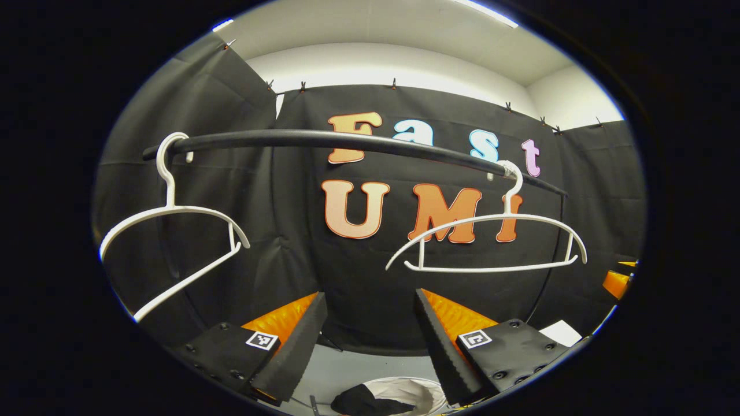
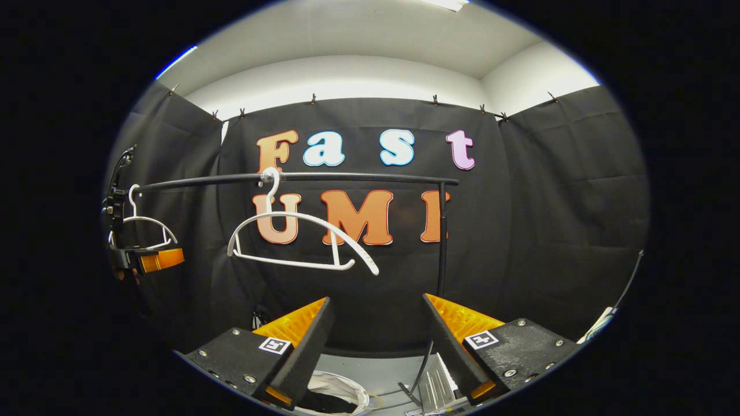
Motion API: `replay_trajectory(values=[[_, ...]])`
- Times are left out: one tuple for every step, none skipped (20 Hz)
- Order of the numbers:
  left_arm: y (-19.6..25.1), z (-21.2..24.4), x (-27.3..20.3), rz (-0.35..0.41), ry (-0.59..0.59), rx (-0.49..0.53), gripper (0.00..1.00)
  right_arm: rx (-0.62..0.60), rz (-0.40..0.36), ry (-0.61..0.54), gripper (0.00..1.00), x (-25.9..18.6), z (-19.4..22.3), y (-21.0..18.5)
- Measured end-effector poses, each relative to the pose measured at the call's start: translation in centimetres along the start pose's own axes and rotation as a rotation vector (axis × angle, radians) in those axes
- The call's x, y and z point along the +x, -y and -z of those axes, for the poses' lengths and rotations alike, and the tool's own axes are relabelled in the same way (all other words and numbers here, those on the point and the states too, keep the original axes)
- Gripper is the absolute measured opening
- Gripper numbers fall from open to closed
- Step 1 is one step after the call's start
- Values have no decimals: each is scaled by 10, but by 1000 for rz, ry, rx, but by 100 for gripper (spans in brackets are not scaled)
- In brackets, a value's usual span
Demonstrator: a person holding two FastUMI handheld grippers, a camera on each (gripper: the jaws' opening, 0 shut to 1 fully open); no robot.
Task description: Grasp the clothes on the hanger with both hands and then place them into the laundry hamper below.
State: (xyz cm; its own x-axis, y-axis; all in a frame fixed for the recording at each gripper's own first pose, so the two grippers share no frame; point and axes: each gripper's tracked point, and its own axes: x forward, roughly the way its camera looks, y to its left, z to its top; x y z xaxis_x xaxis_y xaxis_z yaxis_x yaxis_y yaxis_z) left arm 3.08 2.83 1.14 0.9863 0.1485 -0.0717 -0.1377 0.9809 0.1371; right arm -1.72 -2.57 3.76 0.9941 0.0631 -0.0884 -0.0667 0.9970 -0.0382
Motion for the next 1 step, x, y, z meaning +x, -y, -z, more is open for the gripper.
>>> replay_trajectory(values=[[1,-3,0,1,6,-2,95,0,0,-1,94,0,0,0]])
